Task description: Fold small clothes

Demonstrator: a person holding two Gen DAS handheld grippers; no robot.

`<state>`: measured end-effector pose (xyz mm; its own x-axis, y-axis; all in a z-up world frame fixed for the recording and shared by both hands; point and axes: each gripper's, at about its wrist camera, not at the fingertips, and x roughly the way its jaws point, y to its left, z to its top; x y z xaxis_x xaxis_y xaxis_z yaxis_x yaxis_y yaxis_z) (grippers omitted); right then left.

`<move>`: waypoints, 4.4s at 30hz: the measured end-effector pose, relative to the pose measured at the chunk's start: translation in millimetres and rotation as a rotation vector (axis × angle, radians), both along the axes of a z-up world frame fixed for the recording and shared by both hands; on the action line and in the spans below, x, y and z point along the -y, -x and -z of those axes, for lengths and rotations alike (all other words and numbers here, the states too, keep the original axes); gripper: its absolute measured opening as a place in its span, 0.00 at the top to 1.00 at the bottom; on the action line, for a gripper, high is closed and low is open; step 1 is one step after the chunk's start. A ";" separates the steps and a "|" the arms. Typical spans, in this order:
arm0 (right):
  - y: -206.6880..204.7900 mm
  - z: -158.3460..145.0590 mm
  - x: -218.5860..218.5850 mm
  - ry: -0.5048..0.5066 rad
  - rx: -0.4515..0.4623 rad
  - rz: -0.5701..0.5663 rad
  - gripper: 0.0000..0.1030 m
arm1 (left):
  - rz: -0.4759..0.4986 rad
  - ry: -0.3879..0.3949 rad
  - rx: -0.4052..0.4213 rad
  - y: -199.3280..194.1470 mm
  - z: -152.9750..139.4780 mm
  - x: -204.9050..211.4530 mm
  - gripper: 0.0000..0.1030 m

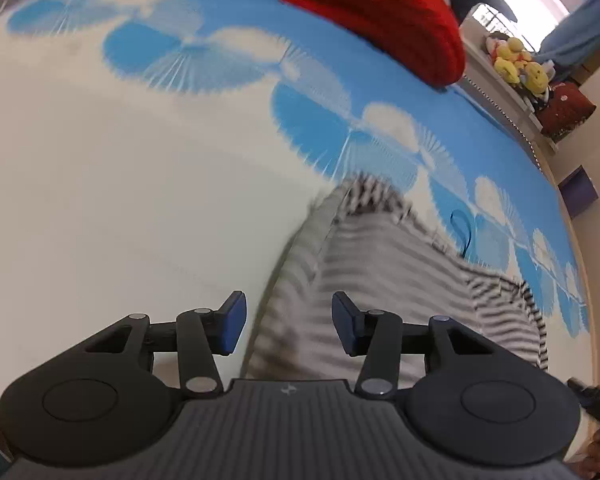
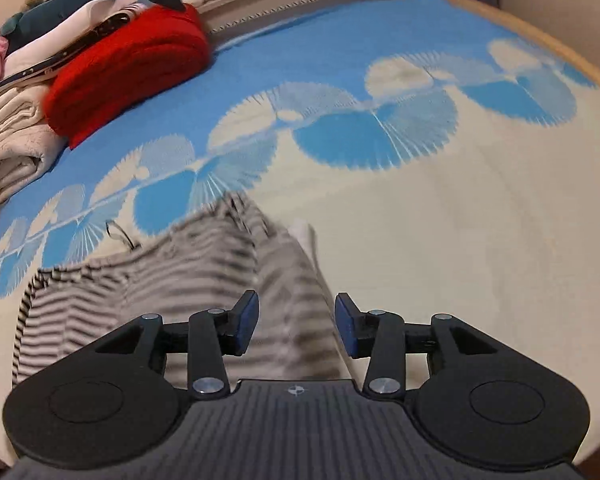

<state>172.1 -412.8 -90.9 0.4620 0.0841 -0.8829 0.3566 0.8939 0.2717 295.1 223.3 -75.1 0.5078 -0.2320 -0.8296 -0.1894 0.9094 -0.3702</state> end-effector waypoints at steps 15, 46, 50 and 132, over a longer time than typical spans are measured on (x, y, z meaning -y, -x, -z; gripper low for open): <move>18.7 27.1 -4.2 -0.042 -0.143 -0.030 0.57 | 0.003 -0.006 -0.244 11.1 45.4 4.8 0.54; 16.5 30.4 -6.4 0.191 -0.184 -0.139 0.93 | 0.044 -0.240 -0.182 16.5 27.0 19.9 0.69; 4.1 6.4 -2.9 0.225 -0.016 -0.061 0.67 | 0.053 -0.240 -0.008 11.2 -0.8 43.2 0.62; 6.5 37.3 -44.5 0.292 -0.190 -0.348 0.48 | 0.459 -0.309 -0.135 12.2 39.2 128.0 0.45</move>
